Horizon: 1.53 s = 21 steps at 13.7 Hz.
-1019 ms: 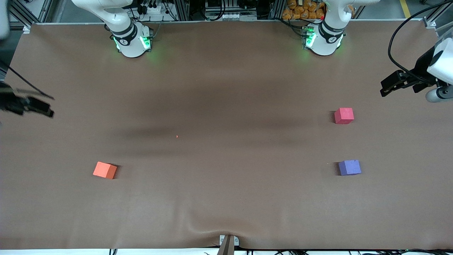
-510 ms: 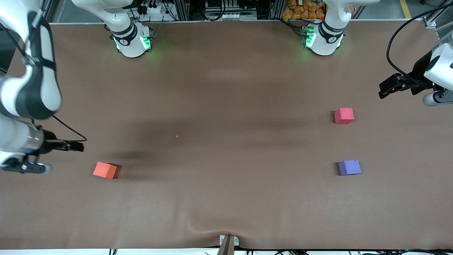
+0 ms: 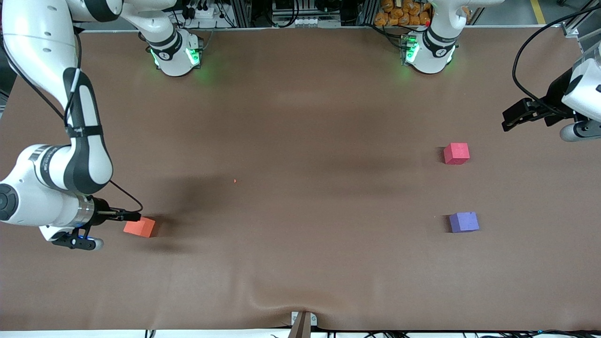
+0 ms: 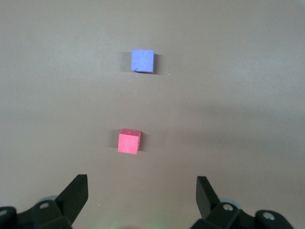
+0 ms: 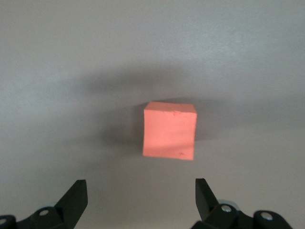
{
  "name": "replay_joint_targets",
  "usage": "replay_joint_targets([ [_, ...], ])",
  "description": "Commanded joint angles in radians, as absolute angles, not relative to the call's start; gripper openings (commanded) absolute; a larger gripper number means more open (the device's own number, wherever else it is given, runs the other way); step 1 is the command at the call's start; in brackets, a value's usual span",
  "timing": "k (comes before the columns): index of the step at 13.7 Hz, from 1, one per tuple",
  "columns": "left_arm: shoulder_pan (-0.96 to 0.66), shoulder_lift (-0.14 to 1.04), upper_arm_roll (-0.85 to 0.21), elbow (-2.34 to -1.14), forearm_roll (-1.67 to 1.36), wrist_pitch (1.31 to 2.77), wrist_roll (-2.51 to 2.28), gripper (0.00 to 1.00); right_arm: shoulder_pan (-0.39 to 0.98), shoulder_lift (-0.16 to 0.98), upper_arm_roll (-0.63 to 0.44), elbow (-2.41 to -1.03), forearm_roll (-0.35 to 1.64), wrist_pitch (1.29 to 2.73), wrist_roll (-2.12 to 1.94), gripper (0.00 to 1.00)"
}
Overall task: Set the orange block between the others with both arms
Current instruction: 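Reach the right gripper down to the orange cube and grasp it, then carry the orange cube with the right gripper toward the table middle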
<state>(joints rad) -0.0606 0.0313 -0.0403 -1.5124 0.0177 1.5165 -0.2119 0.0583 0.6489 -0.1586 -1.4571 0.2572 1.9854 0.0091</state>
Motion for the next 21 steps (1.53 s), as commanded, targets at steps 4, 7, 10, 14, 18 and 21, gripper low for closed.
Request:
replay_joint_targets([
  [4, -0.052, 0.037, -0.041, -1.497, 0.002, 1.502, -0.186, 1.00, 0.032, 0.721, -0.152, -1.457, 0.302, 2.120, -0.006, 1.00],
  [7, -0.052, 0.038, -0.041, -1.500, 0.002, 1.502, -0.186, 1.00, 0.034, 0.748, -0.152, -1.459, 0.299, 2.132, -0.006, 1.00],
  [10, -0.051, 0.038, -0.041, -1.502, 0.002, 1.502, -0.186, 1.00, 0.032, 0.776, -0.152, -1.459, 0.293, 2.135, -0.006, 1.00],
  [14, -0.051, 0.041, -0.041, -1.503, 0.002, 1.503, -0.186, 1.00, 0.034, 0.802, -0.152, -1.471, 0.293, 2.195, -0.008, 1.00],
  [18, -0.051, 0.044, -0.041, -1.502, 0.002, 1.505, -0.184, 1.00, 0.043, 0.801, -0.152, -1.465, 0.293, 2.189, -0.008, 0.49],
  [21, -0.051, 0.044, -0.041, -1.502, 0.002, 1.505, -0.184, 1.00, 0.051, 0.790, -0.152, -1.453, 0.304, 2.186, -0.026, 0.35],
])
